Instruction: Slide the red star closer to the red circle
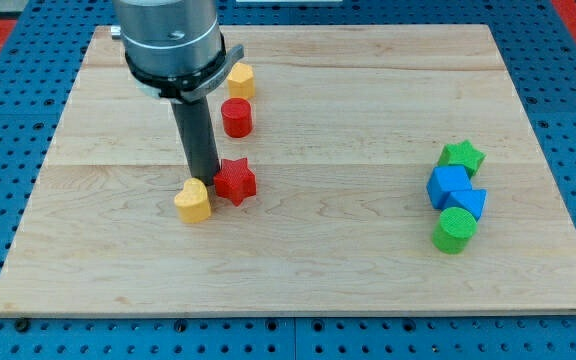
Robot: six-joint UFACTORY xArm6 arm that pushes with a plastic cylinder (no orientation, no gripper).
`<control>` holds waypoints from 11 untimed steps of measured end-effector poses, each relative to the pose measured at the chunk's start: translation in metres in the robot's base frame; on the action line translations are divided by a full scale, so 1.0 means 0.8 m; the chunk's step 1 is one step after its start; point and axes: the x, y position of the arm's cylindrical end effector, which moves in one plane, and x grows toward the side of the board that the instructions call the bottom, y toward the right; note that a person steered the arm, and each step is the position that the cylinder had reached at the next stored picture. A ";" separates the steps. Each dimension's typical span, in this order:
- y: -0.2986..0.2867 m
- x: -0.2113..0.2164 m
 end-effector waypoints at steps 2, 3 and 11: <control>0.079 0.047; 0.095 0.037; 0.115 -0.004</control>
